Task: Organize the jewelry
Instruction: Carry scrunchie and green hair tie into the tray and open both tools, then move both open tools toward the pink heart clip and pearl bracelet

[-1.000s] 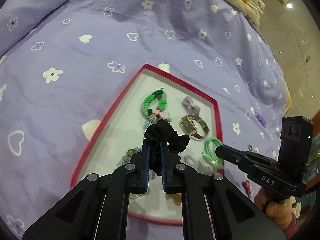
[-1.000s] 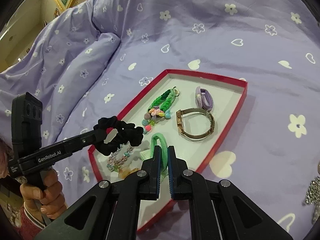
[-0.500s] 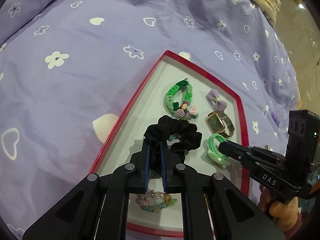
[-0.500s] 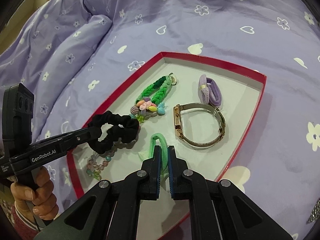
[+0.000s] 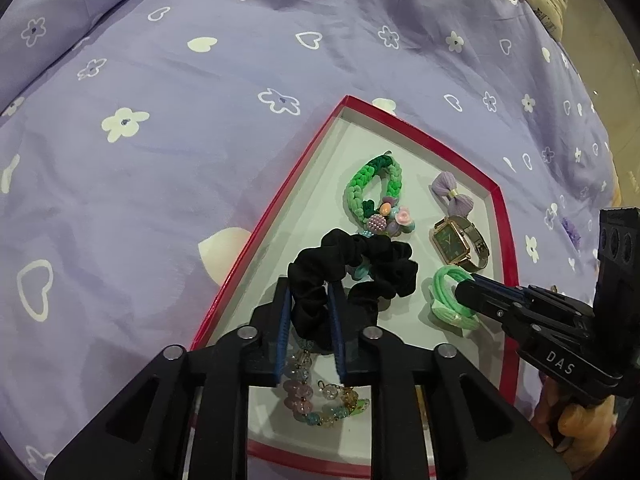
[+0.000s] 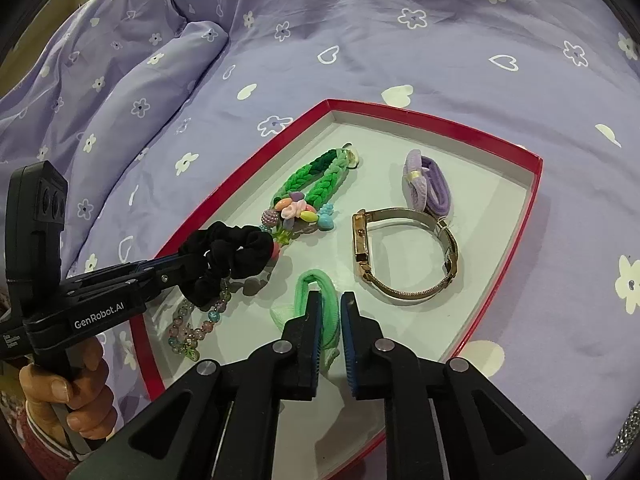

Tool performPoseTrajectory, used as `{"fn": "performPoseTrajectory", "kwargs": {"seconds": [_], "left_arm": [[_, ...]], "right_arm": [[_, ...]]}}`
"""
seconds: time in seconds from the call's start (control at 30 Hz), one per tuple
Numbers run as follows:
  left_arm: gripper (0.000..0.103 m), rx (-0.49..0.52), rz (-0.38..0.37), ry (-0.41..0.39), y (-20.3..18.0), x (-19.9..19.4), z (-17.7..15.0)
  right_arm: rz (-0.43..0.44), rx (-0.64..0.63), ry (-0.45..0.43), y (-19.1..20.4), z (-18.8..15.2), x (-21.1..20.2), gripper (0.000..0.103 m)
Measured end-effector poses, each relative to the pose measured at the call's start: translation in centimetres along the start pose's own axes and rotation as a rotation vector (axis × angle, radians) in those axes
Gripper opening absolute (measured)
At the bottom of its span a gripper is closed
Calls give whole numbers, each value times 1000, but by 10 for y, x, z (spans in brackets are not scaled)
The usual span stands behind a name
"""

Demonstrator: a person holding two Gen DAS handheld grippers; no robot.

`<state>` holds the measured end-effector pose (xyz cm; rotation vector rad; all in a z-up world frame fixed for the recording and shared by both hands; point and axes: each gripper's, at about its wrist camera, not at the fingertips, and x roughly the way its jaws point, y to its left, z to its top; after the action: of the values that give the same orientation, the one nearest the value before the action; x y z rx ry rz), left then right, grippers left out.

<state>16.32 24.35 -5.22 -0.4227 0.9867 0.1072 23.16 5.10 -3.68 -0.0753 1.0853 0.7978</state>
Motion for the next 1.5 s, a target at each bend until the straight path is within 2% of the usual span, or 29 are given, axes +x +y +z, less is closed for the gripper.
{"fn": "performPoseTrajectory", "kwargs": {"seconds": [0.13, 0.27, 0.43, 0.53, 0.67, 0.77, 1.1, 1.5], "left_arm": [[21, 2, 13, 1, 0, -3, -1], [36, 1, 23, 1, -1, -7, -1], [40, 15, 49, -12, -6, -15, -2], [40, 18, 40, -26, -10, -23, -3], [47, 27, 27, -45, -19, -33, -5], [47, 39, 4, -57, -30, -41, -9], [47, 109, -68, -61, -80, -56, -28], [47, 213, -144, -16, -142, -56, -54]], "right_arm": [[19, 15, -17, -1, -1, -7, 31], [23, 18, -31, 0, -1, -14, 31], [31, 22, -57, 0, -2, -27, 31], [38, 26, -75, -1, -6, -39, 31], [42, 41, -102, -5, -16, -57, 32], [37, 52, -118, -11, -24, -71, 35], [-13, 142, -184, -49, -62, -125, 36], [-110, 260, -238, -104, -117, -180, 39]]}}
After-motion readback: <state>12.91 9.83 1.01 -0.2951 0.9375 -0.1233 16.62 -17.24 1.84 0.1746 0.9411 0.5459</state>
